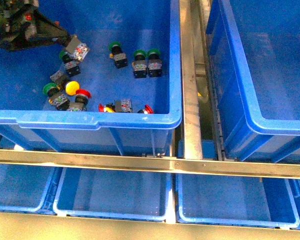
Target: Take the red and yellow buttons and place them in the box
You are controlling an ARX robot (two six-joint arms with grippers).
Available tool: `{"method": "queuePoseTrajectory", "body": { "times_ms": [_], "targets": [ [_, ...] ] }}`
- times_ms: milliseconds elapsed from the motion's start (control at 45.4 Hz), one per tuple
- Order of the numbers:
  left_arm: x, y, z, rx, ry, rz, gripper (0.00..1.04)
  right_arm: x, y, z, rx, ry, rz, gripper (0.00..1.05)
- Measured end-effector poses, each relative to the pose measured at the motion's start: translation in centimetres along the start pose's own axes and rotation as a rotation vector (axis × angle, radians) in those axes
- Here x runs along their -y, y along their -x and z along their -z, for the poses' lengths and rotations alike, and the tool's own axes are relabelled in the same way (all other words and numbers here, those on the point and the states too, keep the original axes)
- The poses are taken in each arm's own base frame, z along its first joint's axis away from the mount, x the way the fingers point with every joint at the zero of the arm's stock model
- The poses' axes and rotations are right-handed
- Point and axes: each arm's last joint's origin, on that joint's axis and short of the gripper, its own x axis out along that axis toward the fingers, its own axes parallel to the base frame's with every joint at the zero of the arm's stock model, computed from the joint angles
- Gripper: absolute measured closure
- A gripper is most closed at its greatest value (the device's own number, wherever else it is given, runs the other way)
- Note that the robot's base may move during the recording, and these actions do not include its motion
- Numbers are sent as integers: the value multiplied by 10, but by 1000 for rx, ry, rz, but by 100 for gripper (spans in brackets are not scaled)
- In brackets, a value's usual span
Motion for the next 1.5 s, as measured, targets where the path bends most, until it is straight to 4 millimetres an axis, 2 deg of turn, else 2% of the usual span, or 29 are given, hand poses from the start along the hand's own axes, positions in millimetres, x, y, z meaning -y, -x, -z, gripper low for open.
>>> {"method": "queuePoseTrajectory", "body": {
  "times_ms": [132, 220, 309, 441, 617, 815, 1168, 1344, 1499],
  "targets": [
    [11, 29, 14, 27, 220, 73, 71, 0, 0, 0, 0, 0, 0, 7],
    [31, 45, 14, 49, 357, 139, 71, 0, 0, 0, 0, 0, 0, 7],
    [52, 49, 9, 72, 422, 219, 71, 0, 0, 0, 0, 0, 0, 7],
    [84, 30, 6, 35, 496, 272, 71, 0, 0, 0, 0, 0, 0, 7],
    [128, -1, 7, -42, 468, 331, 71, 0, 0, 0, 0, 0, 0, 7],
    [168, -17, 2, -52, 452, 400, 71, 0, 0, 0, 0, 0, 0, 7],
    [204, -47, 3, -49, 502, 440, 71, 0, 0, 0, 0, 0, 0, 7],
    [227, -61, 13, -76, 521, 470, 71, 0, 0, 0, 0, 0, 0, 7],
    [227, -69, 20, -74, 554, 451, 71, 0, 0, 0, 0, 0, 0, 7]
  ]
}}
